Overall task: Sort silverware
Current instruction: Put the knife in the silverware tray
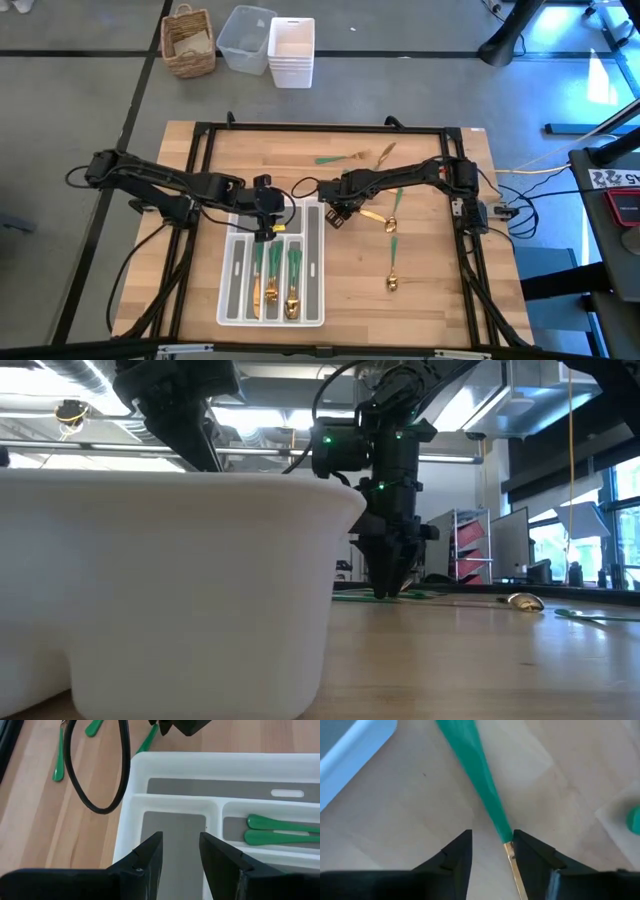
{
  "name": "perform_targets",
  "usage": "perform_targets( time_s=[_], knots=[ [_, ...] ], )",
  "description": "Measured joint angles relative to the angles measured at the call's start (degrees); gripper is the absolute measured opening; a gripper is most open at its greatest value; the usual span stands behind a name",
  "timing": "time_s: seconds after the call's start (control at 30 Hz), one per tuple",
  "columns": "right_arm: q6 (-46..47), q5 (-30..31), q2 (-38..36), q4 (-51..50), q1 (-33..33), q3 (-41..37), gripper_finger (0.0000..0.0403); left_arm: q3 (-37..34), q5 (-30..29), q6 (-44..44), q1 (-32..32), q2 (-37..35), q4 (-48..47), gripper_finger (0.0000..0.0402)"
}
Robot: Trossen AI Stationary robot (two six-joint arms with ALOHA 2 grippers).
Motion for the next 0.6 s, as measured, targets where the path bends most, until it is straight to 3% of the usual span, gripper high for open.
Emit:
perform_targets(
  time_s=[0.3, 0.6],
  knots=[
    [0.0, -3.5, 0.0, -0.6, 0.0, 0.0, 0.0151, 0.0, 0.0, 2.3, 0.0, -0.5, -0.1, 0.0123],
    [-3.1, -2.8, 0.0, -5.7, -0.4, 4.0, 0.0152, 0.0, 0.5, 3.7, 4.3, -7.3, -2.7, 0.0123]
  ],
)
